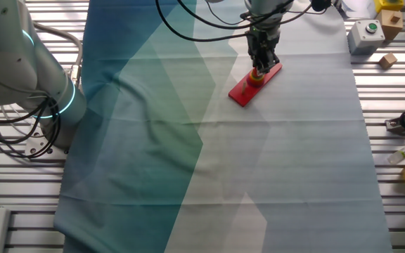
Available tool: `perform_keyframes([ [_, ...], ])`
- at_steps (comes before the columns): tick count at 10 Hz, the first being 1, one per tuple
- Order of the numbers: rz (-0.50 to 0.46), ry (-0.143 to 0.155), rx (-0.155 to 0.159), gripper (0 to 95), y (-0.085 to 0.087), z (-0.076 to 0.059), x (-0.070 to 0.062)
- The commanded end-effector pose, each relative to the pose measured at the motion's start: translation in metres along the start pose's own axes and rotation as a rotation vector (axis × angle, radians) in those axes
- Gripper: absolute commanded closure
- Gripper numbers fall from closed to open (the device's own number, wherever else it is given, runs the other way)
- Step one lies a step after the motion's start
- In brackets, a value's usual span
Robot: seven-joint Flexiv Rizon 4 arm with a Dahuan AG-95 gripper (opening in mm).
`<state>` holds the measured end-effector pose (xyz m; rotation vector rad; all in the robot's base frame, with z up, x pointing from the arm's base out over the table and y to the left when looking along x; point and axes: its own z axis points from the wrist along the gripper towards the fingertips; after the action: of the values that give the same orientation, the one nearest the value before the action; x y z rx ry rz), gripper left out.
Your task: Take out one Hanoi block and throw it aside
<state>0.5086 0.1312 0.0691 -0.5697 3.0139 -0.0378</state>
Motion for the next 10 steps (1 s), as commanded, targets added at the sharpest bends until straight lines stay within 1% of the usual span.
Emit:
perform_keyframes([
  [1, 0.000, -0.001, 0.001, 95.0, 0.000, -0.001, -0.001],
  [8, 0.000, 0.004, 0.006, 95.0, -0.003, -0.010, -0.004],
  [10, -0.002, 0.007, 0.005, 95.0, -0.005, -0.015, -0.006],
])
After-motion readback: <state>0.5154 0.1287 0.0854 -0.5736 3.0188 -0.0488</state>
